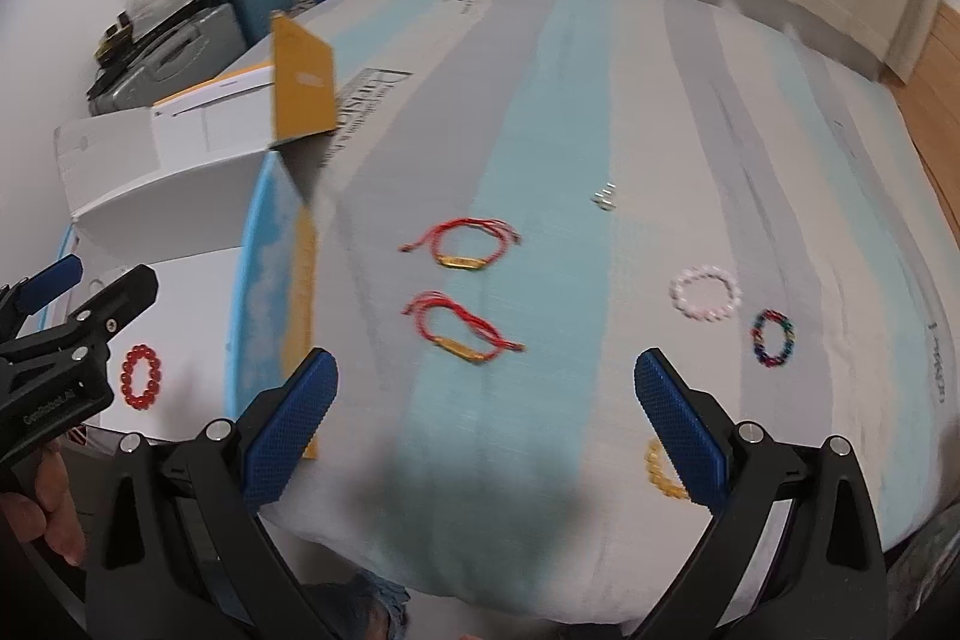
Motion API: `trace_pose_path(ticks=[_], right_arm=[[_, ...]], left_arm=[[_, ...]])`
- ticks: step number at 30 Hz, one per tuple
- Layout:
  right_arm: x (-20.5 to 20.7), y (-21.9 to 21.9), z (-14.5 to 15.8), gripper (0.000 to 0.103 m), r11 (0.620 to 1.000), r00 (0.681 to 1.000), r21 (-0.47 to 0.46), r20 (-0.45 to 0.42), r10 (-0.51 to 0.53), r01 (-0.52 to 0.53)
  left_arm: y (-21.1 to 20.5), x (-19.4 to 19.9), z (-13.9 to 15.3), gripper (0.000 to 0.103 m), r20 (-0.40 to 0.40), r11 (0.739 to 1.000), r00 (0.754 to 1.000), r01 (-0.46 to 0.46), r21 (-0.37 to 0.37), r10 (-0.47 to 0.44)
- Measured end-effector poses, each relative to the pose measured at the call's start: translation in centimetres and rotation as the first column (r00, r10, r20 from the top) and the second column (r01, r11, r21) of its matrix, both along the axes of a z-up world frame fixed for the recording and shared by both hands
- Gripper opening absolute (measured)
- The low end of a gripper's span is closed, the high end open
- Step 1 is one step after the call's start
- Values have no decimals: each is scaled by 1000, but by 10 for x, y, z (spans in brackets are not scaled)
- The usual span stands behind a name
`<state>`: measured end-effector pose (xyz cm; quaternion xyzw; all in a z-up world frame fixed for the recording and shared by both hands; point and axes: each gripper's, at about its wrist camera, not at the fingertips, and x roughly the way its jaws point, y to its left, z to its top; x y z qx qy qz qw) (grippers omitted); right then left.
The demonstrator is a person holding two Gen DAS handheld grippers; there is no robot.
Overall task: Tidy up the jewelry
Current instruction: 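Move both tools back over the remaining bracelets on the bed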
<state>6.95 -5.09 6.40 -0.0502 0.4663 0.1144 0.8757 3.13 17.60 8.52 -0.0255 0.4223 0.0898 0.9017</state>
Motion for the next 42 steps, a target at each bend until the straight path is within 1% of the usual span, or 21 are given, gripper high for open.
trace_pose_path(ticks=[5,8,10,18,21,26,30,33,35,38,42], right_arm=[[0,-28,-3,95,999,999,2,-4,-36,36],[1,-46,-5,95,998,998,-1,-8,-57,57],[1,-57,-7,95,997,997,-1,-13,-71,71],[3,-97,-21,95,993,992,1,-34,-120,120],[5,-105,-26,95,992,991,1,-43,-129,129],[7,-119,-41,95,989,988,-13,-56,-146,146],[11,-131,-59,95,988,985,-28,-77,-155,153],[12,-140,-71,95,987,982,-19,-94,-161,160],[12,-143,-78,95,987,982,-20,-101,-162,161],[14,-148,-92,95,987,980,-27,-114,-163,161],[18,-155,-108,95,986,977,-20,-135,-168,167]], left_arm=[[-26,9,0,97,-1,998,998,55,-12,-55],[-43,14,-2,97,-13,997,997,73,-1,-73],[-54,17,-3,97,-13,996,996,88,-7,-88],[-87,29,-15,97,-44,989,989,143,-20,-144],[-97,33,-20,97,-55,987,986,158,-21,-159],[-116,41,-31,97,-85,983,979,184,-23,-185],[-135,47,-44,97,-106,972,967,228,-48,-232],[-145,52,-57,97,-134,966,957,253,-53,-258],[-148,55,-65,97,-140,961,951,267,-73,-274],[-149,61,-76,97,-153,962,951,256,-97,-268],[-143,68,-90,97,-160,968,959,216,-130,-236]])
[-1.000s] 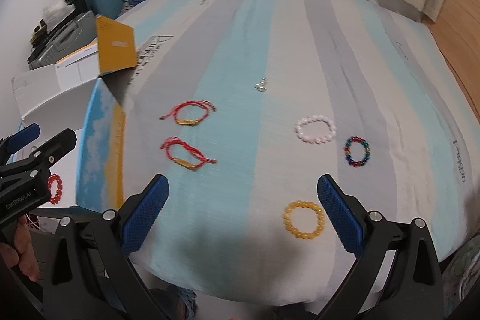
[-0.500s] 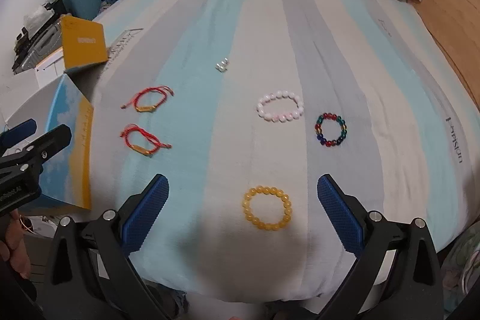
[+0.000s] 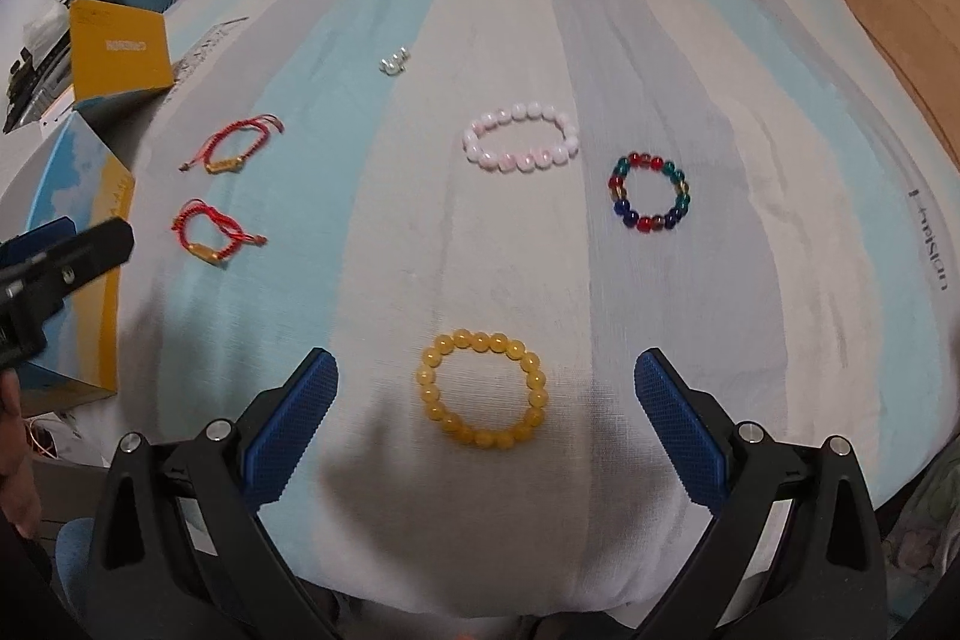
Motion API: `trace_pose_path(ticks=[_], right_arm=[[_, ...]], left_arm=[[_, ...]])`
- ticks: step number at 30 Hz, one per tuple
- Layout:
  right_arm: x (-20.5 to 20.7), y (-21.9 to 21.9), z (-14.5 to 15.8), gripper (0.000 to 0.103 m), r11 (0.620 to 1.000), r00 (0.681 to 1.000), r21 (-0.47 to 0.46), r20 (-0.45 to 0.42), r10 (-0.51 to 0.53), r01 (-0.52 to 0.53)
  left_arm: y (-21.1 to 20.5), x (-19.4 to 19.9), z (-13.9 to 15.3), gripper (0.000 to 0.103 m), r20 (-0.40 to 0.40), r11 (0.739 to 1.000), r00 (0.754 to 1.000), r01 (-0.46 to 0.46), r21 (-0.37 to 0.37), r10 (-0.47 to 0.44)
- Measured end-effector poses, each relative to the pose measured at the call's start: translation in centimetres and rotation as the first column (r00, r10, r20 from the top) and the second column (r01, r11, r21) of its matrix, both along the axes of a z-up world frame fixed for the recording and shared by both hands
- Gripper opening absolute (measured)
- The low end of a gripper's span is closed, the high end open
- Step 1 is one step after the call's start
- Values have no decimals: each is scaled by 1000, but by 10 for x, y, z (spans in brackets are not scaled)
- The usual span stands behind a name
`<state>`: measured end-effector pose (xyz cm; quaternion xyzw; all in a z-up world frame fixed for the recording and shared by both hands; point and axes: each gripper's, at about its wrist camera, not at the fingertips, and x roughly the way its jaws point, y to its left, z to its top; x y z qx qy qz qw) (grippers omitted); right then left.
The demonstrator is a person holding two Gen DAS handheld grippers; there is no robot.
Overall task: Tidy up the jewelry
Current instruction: 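Move both tools back over the remaining bracelets on the bed, then grasp a red string bracelet with the left tool while the right tool grasps the yellow bead bracelet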
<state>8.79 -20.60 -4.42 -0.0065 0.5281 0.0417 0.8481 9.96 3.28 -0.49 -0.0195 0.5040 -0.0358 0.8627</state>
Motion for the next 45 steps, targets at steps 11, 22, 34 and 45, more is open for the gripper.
trace_pose_path(ticks=[11,22,34,45], right_arm=[[15,-2,-35,95,1000,998,-1,-57,-10,10],[23,-3,-51,84,1000,994,29,-106,-1,4],[22,-1,-64,70,1000,989,30,-147,7,-3],[24,-6,-64,42,1000,988,30,-154,4,1]], left_arm=[[12,23,-44,97,-67,999,996,-51,6,51],[19,39,-68,97,-121,997,990,-70,-19,67],[20,53,-86,81,-175,996,981,-85,23,87],[28,51,-83,47,-177,993,978,-98,72,109]])
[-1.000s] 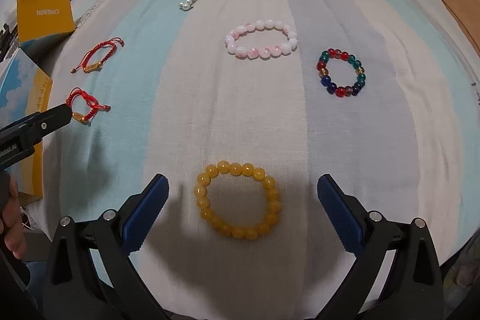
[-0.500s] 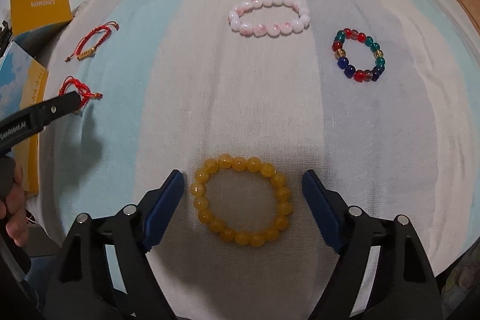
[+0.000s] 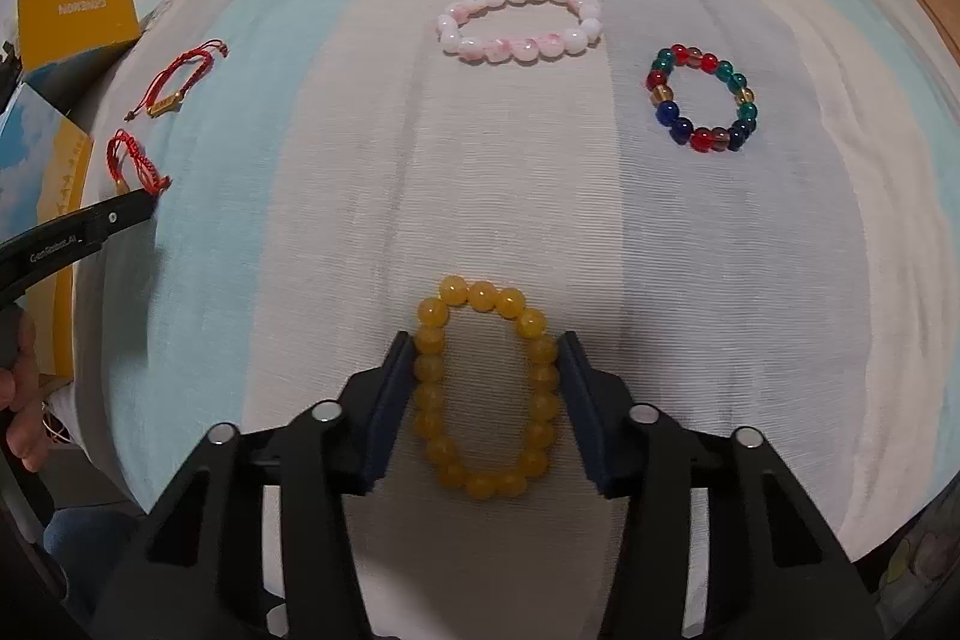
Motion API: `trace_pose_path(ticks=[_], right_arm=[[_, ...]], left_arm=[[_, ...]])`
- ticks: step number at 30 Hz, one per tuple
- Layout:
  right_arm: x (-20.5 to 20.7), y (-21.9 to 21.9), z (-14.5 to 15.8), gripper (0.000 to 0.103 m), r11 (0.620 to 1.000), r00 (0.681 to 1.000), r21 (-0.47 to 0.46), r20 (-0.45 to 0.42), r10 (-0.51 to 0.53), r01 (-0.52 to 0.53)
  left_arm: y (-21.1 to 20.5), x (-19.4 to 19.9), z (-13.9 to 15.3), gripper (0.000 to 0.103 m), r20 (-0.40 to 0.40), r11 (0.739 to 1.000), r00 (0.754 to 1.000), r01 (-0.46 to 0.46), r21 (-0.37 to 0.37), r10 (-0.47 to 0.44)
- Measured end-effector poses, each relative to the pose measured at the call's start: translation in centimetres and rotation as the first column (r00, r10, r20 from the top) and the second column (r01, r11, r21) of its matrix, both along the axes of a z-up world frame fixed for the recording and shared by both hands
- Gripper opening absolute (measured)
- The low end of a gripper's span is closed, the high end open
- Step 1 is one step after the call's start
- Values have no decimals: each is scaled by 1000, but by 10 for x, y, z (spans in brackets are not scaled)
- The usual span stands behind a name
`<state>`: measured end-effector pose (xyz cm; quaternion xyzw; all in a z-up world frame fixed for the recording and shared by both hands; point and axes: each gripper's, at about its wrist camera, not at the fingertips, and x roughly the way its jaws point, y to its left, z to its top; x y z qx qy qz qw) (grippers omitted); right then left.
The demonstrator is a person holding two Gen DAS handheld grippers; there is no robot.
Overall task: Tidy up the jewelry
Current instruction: 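Grasp a red string bracelet with the left tool while the right tool grasps the yellow bead bracelet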
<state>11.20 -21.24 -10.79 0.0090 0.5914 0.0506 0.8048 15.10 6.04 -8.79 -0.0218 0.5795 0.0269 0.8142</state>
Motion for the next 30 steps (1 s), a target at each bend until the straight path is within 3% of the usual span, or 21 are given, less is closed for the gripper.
trace_pose_path(ticks=[7,12,20,22,24,30], right_arm=[[-1,-6,1,20,1000,1000,14,2,-12,12],[-1,-6,3,19,1000,1000,19,8,-16,16],[-5,-8,9,18,999,999,34,30,-21,20],[-6,-9,12,9,999,999,39,40,-22,20],[-8,-14,14,9,999,998,47,50,-27,24],[-9,-15,13,9,998,999,55,44,-28,25]], left_arm=[[1,1,3,28,5,1000,1000,5,-11,-4],[2,1,6,15,15,999,1000,16,-42,-15],[-1,-3,14,11,32,998,999,26,-52,-25],[-1,-4,17,10,39,998,999,28,-55,-26],[0,-4,20,5,43,998,999,26,-58,-23],[3,-3,20,5,48,998,999,20,-64,-17]])
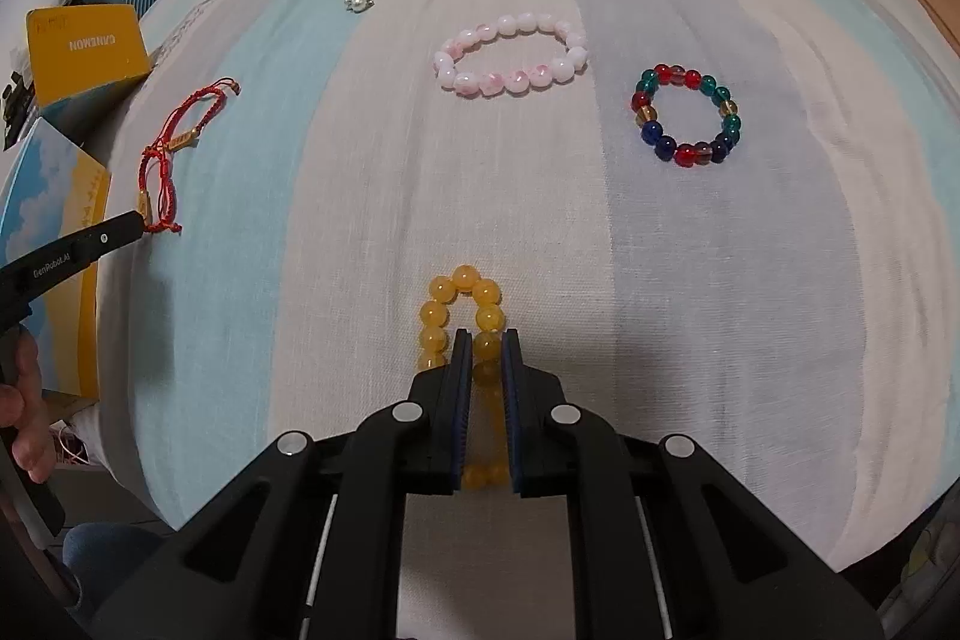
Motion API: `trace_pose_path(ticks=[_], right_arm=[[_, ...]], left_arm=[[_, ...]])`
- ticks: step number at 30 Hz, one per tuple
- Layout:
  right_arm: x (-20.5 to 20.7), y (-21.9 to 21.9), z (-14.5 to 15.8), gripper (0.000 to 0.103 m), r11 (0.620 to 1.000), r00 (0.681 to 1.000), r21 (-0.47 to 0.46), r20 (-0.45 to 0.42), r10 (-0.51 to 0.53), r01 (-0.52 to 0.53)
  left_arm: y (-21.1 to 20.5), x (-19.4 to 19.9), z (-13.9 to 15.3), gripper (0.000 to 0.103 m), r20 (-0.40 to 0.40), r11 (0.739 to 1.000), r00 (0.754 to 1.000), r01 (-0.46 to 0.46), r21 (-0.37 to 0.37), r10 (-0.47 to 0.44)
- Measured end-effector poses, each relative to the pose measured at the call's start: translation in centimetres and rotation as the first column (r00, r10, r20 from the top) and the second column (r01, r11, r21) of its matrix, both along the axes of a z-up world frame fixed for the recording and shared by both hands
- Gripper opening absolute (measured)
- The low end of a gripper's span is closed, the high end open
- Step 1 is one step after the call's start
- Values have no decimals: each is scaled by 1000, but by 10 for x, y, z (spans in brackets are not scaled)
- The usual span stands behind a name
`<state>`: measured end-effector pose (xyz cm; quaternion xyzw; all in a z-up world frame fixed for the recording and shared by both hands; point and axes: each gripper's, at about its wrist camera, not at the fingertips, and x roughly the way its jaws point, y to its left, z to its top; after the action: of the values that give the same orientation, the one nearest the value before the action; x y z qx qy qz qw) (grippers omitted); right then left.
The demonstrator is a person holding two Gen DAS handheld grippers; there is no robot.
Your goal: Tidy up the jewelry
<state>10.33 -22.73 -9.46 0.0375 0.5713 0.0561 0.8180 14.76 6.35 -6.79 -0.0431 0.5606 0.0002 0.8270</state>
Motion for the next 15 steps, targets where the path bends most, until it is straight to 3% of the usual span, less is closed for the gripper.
trace_pose_path(ticks=[2,4,6,13,15], right_arm=[[1,1,0,9,1000,1000,1,-1,2,-2],[1,2,-1,9,1000,1000,-1,-4,3,-3],[3,5,-3,9,1000,1000,-1,-9,5,-5],[5,11,-8,15,999,1000,-33,-21,17,-18],[6,12,-8,29,999,1000,-41,-18,17,-18]], left_arm=[[0,0,1,9,7,1000,1000,-5,0,5],[-1,0,2,26,17,999,1000,-26,21,26],[0,0,3,60,41,997,998,-50,60,48],[3,9,-7,63,16,994,997,-76,79,75],[3,12,-7,64,16,994,997,-80,68,79]])
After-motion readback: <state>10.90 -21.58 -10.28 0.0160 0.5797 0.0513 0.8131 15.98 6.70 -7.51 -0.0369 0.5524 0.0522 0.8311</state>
